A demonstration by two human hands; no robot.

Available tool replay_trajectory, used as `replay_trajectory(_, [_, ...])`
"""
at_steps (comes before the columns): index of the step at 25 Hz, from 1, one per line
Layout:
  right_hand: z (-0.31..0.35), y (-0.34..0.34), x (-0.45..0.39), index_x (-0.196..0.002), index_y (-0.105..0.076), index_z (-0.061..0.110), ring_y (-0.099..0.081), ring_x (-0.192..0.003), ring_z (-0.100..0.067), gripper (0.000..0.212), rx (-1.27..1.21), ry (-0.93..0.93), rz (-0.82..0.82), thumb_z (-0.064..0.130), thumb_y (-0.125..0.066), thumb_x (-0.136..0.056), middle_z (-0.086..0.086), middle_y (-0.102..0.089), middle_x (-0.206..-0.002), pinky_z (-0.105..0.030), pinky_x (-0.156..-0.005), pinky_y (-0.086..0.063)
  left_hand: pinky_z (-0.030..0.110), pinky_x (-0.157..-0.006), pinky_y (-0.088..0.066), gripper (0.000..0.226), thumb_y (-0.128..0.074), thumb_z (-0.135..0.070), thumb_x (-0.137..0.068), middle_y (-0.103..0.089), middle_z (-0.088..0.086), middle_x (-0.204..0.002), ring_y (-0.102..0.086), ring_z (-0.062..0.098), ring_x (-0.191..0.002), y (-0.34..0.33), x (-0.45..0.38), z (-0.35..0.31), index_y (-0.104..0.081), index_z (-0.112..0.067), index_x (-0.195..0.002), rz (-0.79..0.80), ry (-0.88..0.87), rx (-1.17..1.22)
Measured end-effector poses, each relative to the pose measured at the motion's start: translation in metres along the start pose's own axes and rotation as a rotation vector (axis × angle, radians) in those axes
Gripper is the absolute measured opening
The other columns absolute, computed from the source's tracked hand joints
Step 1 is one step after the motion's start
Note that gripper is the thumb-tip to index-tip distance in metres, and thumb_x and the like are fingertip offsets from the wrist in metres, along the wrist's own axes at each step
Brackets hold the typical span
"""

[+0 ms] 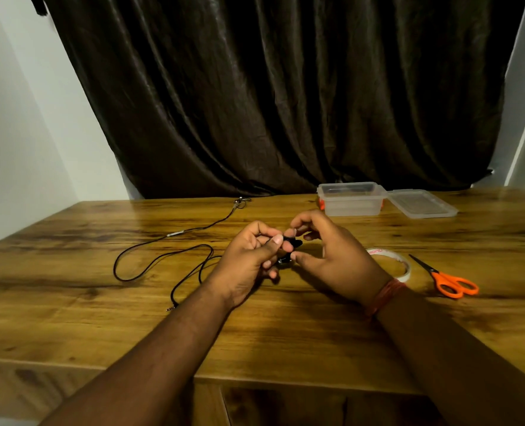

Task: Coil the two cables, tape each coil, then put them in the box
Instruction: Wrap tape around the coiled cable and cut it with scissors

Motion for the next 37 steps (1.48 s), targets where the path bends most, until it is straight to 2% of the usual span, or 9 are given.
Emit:
replay_trajectory(6, [-0.004, 0.0, -0.002, -0.107, -0.053, 0.022, -0.059, -0.093, -0.004, 0.034, -0.192, -0.052, -0.079, -0.001, -0.065, -0.084, 0.008, -0.06, -0.096, -0.022, -0.085, -0.05, 0.022, -0.038, -0.046, 0.011, -0.059, -0.008, -0.087, -0.066, 0.007, -0.075, -0.043, 0.006, -0.046, -0.013, 0.003, -0.002, -0.054, -0.01, -0.096, 0.05, 0.036, 0.102])
replay_trajectory(11, [-0.008, 0.006, -0.001, -0.103, -0.051, 0.024, -0.059, -0.087, -0.002, 0.031, -0.149, -0.064, -0.137, 0.002, -0.063, -0.085, 0.01, -0.061, -0.091, -0.017, -0.079, -0.046, 0.027, -0.044, -0.054, 0.024, -0.055, -0.007, -0.096, -0.064, 0.007, -0.076, -0.053, 0.01, -0.055, -0.014, 0.001, 0.002, -0.058, -0.002, -0.119, 0.037, 0.024, -0.065])
replay_trajectory(16, [-0.004, 0.008, 0.0, -0.101, -0.049, 0.025, -0.058, -0.089, -0.004, 0.031, -0.042, -0.026, -0.165, 0.004, -0.064, -0.084, 0.008, -0.059, -0.093, -0.018, -0.076, -0.047, 0.033, -0.049, -0.057, 0.01, -0.053, -0.012, -0.099, -0.059, 0.01, -0.077, -0.054, 0.014, -0.058, -0.012, 0.001, 0.005, -0.062, -0.009, -0.101, 0.016, -0.001, -0.206])
replay_trajectory(20, [-0.003, 0.007, 0.0, -0.102, -0.049, 0.026, -0.057, -0.091, -0.003, 0.03, 0.03, -0.016, -0.159, 0.006, -0.064, -0.085, 0.009, -0.059, -0.095, -0.018, -0.075, -0.046, 0.033, -0.051, -0.058, 0.014, -0.051, -0.019, -0.101, -0.05, 0.01, -0.064, -0.052, 0.019, -0.056, -0.013, 0.0, 0.013, -0.061, -0.011, -0.094, 0.039, 0.051, -0.245])
replay_trajectory(23, [-0.001, 0.006, 0.0, -0.104, -0.05, 0.025, -0.057, -0.091, -0.004, 0.03, 0.058, 0.006, -0.152, 0.007, -0.065, -0.085, 0.01, -0.059, -0.095, -0.021, -0.076, -0.046, 0.032, -0.048, -0.056, 0.016, -0.05, -0.017, -0.101, -0.045, 0.006, -0.062, -0.046, 0.013, -0.053, -0.015, 0.001, 0.017, -0.061, -0.01, -0.092, 0.072, 0.112, -0.173])
replay_trajectory(27, [0.0, 0.007, 0.0, -0.104, -0.052, 0.023, -0.056, -0.092, 0.0, 0.03, 0.06, 0.014, -0.138, 0.004, -0.065, -0.085, 0.015, -0.057, -0.093, -0.012, -0.075, -0.043, 0.029, -0.043, -0.053, 0.016, -0.05, -0.012, -0.099, -0.048, 0.002, -0.066, -0.04, 0.007, -0.049, -0.018, 0.003, 0.018, -0.062, -0.008, -0.09, 0.083, 0.161, -0.048])
replay_trajectory(31, [0.003, 0.007, 0.0, -0.106, -0.053, 0.022, -0.056, -0.095, 0.0, 0.03, 0.055, 0.034, -0.113, 0.003, -0.065, -0.086, 0.011, -0.06, -0.097, -0.011, -0.078, -0.044, 0.025, -0.039, -0.048, 0.01, -0.057, -0.014, -0.088, -0.05, 0.004, -0.077, -0.037, 0.006, -0.047, -0.018, 0.004, 0.018, -0.063, -0.006, -0.09, 0.091, 0.187, 0.096])
replay_trajectory(34, [0.006, 0.005, -0.001, -0.105, -0.053, 0.024, -0.056, -0.096, -0.003, 0.03, 0.084, 0.076, -0.093, 0.004, -0.065, -0.086, 0.008, -0.06, -0.1, -0.016, -0.081, -0.046, 0.022, -0.038, -0.044, 0.018, -0.053, -0.015, -0.093, -0.051, 0.003, -0.077, -0.035, 0.006, -0.048, -0.017, 0.005, 0.019, -0.061, -0.003, -0.104, 0.104, 0.215, 0.164])
replay_trajectory(37, [0.008, 0.003, -0.001, -0.108, -0.055, 0.023, -0.054, -0.097, -0.005, 0.031, 0.119, 0.115, -0.085, 0.004, -0.065, -0.085, 0.008, -0.058, -0.102, -0.021, -0.083, -0.047, 0.02, -0.039, -0.039, 0.018, -0.05, -0.017, -0.097, -0.05, 0.001, -0.077, -0.033, 0.005, -0.049, -0.018, 0.005, 0.021, -0.061, -0.004, -0.105, 0.113, 0.241, 0.175])
Point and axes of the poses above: each hand's wrist, its own x-axis away from the middle knuckle, its own y-axis out of the back of the hand, z = x × y, the point moved 10 cm from there along -x, towards the middle knuckle
